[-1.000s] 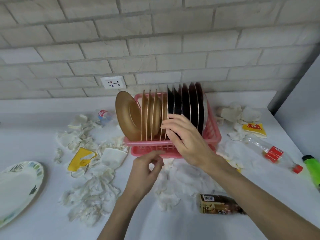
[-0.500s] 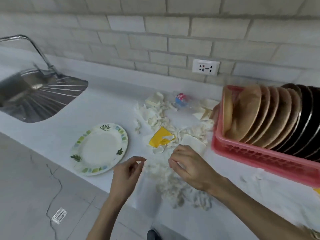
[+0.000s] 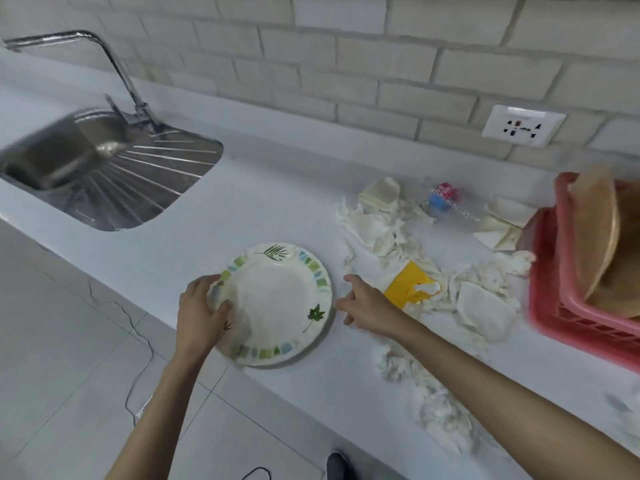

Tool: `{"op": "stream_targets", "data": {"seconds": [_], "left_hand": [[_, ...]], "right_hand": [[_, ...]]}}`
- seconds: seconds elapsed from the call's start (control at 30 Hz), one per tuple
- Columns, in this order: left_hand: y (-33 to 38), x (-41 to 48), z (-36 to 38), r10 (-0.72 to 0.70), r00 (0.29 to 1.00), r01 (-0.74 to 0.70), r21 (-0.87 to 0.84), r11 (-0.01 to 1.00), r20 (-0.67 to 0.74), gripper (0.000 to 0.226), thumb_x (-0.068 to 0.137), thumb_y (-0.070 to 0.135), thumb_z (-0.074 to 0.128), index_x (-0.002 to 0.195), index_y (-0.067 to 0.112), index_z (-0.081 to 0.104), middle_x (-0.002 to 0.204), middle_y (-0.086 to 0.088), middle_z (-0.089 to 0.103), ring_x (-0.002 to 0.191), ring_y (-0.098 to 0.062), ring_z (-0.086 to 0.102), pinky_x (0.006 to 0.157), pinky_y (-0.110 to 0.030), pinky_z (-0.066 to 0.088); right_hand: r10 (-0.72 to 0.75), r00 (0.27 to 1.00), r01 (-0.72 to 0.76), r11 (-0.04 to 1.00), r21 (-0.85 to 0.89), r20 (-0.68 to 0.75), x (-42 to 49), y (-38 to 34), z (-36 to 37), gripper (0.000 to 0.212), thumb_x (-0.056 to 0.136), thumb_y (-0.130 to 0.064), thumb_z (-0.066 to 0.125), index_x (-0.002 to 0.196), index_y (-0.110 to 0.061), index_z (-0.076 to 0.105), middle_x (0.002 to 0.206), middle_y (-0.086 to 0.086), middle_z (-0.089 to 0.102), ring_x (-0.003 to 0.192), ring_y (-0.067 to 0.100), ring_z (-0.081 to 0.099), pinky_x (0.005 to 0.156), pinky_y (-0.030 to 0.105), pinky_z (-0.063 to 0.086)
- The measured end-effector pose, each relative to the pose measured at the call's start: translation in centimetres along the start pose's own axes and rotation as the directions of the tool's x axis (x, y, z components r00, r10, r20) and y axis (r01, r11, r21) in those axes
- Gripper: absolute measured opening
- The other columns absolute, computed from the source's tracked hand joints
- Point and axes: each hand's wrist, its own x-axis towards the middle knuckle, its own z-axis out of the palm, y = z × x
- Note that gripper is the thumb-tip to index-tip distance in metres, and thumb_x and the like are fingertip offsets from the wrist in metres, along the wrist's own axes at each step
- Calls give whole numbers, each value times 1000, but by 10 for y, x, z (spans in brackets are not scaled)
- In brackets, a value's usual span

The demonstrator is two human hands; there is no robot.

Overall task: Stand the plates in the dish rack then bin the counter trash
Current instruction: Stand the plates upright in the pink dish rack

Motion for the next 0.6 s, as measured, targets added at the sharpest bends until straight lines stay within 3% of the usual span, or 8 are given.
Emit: {"op": "stream_targets", "data": {"seconds": [0.13,0.3,0.37,0.47,0.6], "left_hand": [[-14,13,6,-147,986,153,-64,986,83,63,84,6,66,143,11,46,144,-12,48,128,-32,48,106,-48,41],[-16,11,6,-294,951,307,-221,926,93,63,85,4,61,145,19,46,132,-9,60,108,-30,61,94,-47,51],[-16,7,3,-287,954,300,-278,913,85,62,83,7,62,142,21,50,126,-8,63,98,-29,64,89,-48,55],[-7,-2,-2,-257,963,269,-397,877,85,59,84,-1,63,139,19,54,123,-5,65,92,-25,67,88,-50,56],[21,-18,-5,-223,967,251,-561,789,120,58,85,-9,64,136,19,57,119,-3,66,93,-18,67,83,-38,54]], "right_hand": [[111,993,-115,987,111,42,20,-4,18,49,90,-30,56,135,-16,41,110,7,65,88,25,71,68,35,54],[99,995,-97,982,164,-2,31,-6,28,36,85,-21,56,120,-18,53,114,3,63,97,24,64,74,46,61],[65,996,-55,982,180,-52,27,-8,25,35,85,-18,58,119,-17,53,112,5,65,96,25,66,77,48,60],[2,989,31,976,217,-147,13,-10,14,42,88,-8,61,128,-17,50,116,4,68,104,21,65,87,40,56],[-54,974,139,909,393,-221,-20,-8,-11,49,88,2,63,131,-19,50,110,6,71,97,21,69,82,42,57]]}}
